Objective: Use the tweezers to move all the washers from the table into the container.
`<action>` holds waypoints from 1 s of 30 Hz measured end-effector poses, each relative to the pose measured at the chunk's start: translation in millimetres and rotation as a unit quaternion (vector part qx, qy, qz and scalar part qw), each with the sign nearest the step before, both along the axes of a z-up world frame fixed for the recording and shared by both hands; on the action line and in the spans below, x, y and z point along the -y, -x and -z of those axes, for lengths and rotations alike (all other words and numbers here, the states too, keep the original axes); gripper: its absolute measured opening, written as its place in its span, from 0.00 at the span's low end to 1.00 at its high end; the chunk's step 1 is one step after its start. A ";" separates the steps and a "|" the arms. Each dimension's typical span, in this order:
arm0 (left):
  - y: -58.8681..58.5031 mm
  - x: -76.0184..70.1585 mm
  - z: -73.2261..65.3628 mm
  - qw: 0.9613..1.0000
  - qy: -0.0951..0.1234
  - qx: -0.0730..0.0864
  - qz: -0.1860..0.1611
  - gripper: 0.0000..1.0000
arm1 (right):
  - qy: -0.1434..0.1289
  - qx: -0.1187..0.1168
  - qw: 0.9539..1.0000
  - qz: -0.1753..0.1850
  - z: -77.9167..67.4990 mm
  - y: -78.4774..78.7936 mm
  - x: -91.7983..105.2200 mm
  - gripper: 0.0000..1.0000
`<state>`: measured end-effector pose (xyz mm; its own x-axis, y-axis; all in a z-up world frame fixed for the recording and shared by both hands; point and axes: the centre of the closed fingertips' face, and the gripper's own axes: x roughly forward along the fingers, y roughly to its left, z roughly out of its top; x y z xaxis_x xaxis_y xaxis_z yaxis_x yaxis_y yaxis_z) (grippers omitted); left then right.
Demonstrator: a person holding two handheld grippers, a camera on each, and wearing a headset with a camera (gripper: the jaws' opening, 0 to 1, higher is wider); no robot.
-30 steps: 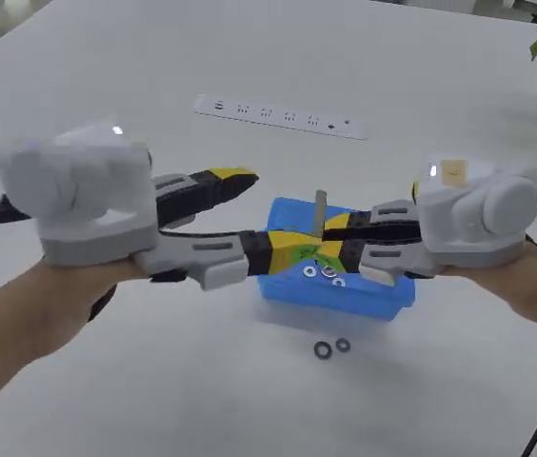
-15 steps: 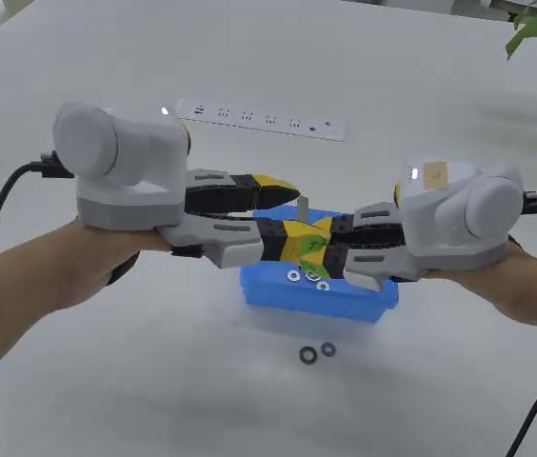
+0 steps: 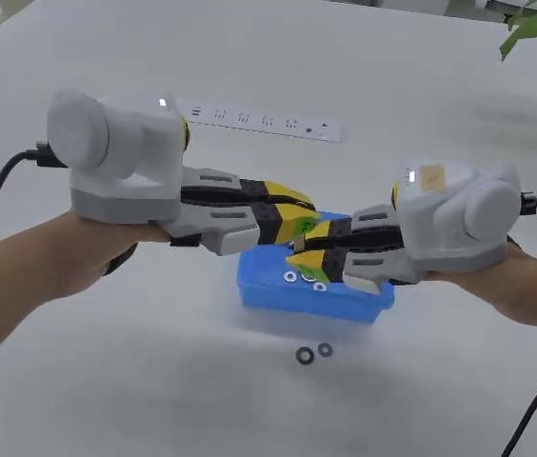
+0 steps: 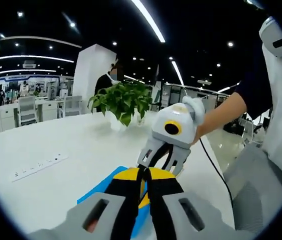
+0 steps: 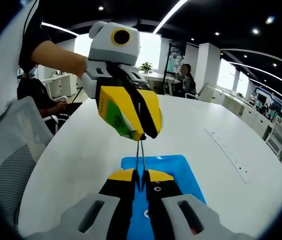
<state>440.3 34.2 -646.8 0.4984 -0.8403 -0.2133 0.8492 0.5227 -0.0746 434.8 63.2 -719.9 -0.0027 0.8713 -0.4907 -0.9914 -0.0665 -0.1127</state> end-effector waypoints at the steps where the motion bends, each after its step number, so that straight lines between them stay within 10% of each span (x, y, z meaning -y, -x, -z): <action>1: -1.1 -0.6 0.3 1.000 -0.019 0.021 0.001 0.07 | 0.002 0.001 1.000 -0.001 1.0 0.7 0.5 0.09; 7: 1.0 5.1 0.5 0.997 -0.062 0.054 0.011 0.04 | 0.005 0.014 1.000 0.008 1.1 -5.2 2.5 0.11; 30: 2.7 2.1 -19.3 0.994 -0.070 0.081 0.002 0.04 | 0.029 0.008 0.998 0.054 -9.7 11.4 31.5 0.35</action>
<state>437.6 32.1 -627.5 0.5330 -0.8094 -0.2466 0.8459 0.5155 0.1365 423.5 31.7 -710.2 0.0979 0.8358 -0.5402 -0.9912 0.0334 -0.1280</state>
